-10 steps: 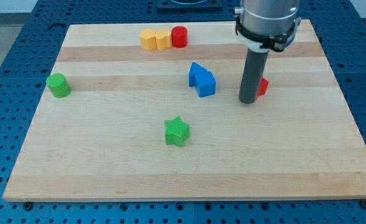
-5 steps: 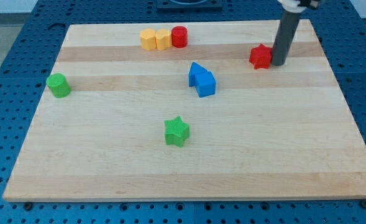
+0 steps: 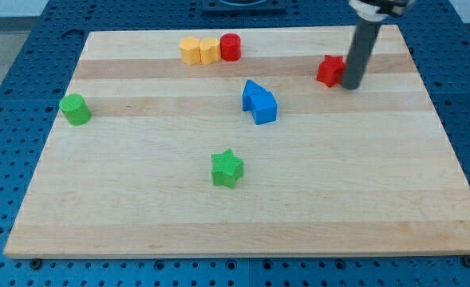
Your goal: Move the red star closer to the red circle
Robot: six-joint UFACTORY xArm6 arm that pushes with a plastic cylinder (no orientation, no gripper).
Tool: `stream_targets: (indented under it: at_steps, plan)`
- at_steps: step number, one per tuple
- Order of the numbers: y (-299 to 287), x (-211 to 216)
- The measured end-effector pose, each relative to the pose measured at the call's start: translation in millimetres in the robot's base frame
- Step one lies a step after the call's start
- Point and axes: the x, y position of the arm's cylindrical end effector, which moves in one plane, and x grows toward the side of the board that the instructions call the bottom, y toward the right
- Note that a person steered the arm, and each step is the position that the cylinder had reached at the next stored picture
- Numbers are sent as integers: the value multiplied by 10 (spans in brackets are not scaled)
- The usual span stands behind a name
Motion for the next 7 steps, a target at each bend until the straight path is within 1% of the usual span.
stream_targets:
  at_steps: [1,5,6,7]
  plan:
    - [-223,-281]
    - [-1018,-1148]
    - [-1014,-1157]
    - [-939,-1261]
